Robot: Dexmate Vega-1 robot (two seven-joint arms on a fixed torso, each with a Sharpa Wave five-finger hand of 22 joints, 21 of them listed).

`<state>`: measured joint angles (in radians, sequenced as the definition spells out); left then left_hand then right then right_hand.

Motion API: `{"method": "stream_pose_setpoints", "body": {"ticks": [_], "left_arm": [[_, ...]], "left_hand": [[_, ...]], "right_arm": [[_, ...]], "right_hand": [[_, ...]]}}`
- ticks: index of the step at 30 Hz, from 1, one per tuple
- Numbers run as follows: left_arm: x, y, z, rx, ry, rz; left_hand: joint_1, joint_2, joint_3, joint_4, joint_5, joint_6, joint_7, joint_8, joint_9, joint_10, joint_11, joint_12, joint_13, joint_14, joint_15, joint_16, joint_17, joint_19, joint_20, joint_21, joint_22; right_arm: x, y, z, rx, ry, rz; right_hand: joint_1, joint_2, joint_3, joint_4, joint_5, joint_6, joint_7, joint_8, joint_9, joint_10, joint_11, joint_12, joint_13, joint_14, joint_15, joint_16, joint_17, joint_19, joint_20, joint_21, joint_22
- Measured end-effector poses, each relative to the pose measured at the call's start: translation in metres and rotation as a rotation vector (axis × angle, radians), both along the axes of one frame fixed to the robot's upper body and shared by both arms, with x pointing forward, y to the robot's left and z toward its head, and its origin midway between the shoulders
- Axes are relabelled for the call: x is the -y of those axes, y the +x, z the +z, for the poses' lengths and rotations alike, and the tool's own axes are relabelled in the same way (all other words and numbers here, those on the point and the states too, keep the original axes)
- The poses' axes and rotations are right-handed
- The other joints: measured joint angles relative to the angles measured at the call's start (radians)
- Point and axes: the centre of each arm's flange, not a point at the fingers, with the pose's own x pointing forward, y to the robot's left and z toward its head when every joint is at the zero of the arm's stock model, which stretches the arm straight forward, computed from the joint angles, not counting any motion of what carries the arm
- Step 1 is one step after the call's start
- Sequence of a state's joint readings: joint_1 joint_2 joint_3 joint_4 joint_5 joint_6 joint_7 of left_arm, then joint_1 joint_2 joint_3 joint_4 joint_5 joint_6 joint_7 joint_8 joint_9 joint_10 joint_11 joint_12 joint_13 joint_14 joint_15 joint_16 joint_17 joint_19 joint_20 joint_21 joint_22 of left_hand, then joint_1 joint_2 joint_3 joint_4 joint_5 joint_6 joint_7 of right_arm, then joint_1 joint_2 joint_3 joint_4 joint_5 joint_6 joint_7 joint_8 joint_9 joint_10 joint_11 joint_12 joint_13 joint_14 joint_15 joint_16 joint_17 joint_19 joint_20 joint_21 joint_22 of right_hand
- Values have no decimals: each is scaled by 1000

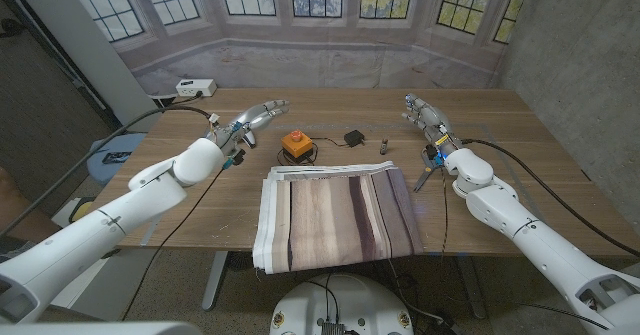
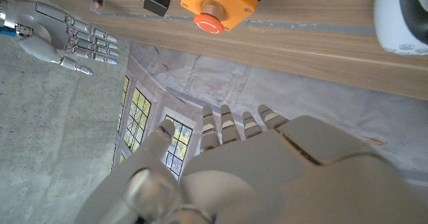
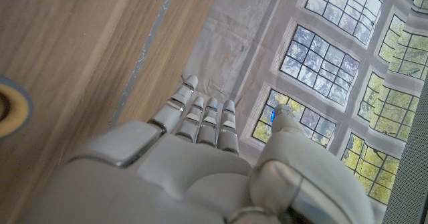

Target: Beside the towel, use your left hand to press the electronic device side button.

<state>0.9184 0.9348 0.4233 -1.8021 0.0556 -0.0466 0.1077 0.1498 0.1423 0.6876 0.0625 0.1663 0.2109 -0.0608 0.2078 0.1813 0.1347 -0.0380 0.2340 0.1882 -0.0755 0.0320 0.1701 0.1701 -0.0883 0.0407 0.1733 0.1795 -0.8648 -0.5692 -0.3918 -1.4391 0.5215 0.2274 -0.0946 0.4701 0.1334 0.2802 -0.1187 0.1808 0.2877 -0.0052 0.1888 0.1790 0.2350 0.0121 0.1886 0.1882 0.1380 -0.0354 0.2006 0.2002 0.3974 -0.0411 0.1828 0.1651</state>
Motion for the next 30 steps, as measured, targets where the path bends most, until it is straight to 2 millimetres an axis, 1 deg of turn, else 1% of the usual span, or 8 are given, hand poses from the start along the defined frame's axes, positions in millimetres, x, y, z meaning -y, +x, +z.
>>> {"method": "stream_pose_setpoints", "body": {"ticks": [3, 5, 10, 11, 13, 19, 24, 30], "left_arm": [[2, -5, 3, 7, 30, 6], [2, -6, 4, 5, 60, 27], [10, -17, 12, 29, 90, 7], [5, -13, 9, 13, 140, 66], [4, -13, 9, 10, 162, 86], [10, -21, 13, 28, 222, 108], [13, -24, 14, 47, 268, 137], [15, -28, 19, 88, 340, 191]], "left_hand": [[-7, -7, -3, 3, 0, 4, -4, 0, 0, 13, -6, 6, 0, -4, -4, 0, 0, -18, -10, 0, 0], [-9, -9, -7, 7, 0, 7, -7, 0, 0, 25, -3, 8, 0, -3, -4, 1, 0, -29, -14, 0, 0], [-19, -19, -14, 14, 0, 11, -11, 0, 0, 43, -10, 8, 0, -3, -4, 8, 0, -50, -14, 0, 0], [-24, -19, -16, 16, 0, 14, -14, 0, 0, 43, -10, 8, 0, -3, -4, 8, 0, -51, -16, 0, 0], [-30, -23, -21, 21, 0, 16, -16, 0, 0, 42, -11, 8, 0, -3, -4, 8, 0, -65, -17, 0, 0], [-51, -36, -33, 33, 0, 46, -21, 0, 0, 25, -27, -5, 0, -7, -7, 8, 0, -76, -16, 0, 0], [-68, -41, -40, 40, 0, 57, -32, -1, 0, -10, -33, -22, 0, -21, -22, 8, 0, -82, -21, 0, 0], [-74, -42, -44, 44, 0, 61, -36, -8, 0, -19, -35, -23, -2, -29, -18, 8, 0, -82, -21, 0, 0]], "right_arm": [[0, 0, 0, 1, 0, 1], [1, 0, -1, 0, 0, 0], [1, 0, 0, 6, 1, 3], [2, 1, -1, 3, 4, 0], [3, 1, -1, 5, 6, 0], [4, 0, 0, 11, 12, 2], [5, 1, 0, 15, 21, 3], [6, 2, 0, 18, 32, 3]], "right_hand": [[0, 0, 0, 0, 0, 0, 0, 0, 0, 0, 0, 0, 0, 0, 0, 0, 0, 0, 0, 0, 0], [5, 5, -3, -3, 0, 4, 4, 0, 0, 0, 0, 0, 0, 0, 0, 0, 0, 0, 0, 0, 0], [5, 5, -4, -4, 0, 5, 5, 0, 0, 0, 0, 0, 0, 0, 0, 0, 0, 0, 0, 0, 0], [5, 5, -4, -4, 0, 5, 5, 0, 0, -1, 1, 0, 0, 0, 0, 0, 0, 0, 0, 0, 0], [5, 5, -4, -4, 0, 5, 5, 0, 0, -4, 4, 0, 0, 0, 0, 0, 0, 0, 0, 0, 0], [5, 5, -4, -4, 0, 5, 5, 0, 0, -7, 7, 0, 0, -5, 5, 0, 0, 0, 0, 0, 0], [5, 5, -4, -4, 0, 5, 5, 0, 0, -7, 7, 0, 0, -5, 5, 0, 0, 0, 0, 0, 0], [5, 5, -4, -4, 0, 5, 5, 0, 0, -7, 7, 0, 0, -5, 5, 0, 0, 0, 0, 0, 0]]}}
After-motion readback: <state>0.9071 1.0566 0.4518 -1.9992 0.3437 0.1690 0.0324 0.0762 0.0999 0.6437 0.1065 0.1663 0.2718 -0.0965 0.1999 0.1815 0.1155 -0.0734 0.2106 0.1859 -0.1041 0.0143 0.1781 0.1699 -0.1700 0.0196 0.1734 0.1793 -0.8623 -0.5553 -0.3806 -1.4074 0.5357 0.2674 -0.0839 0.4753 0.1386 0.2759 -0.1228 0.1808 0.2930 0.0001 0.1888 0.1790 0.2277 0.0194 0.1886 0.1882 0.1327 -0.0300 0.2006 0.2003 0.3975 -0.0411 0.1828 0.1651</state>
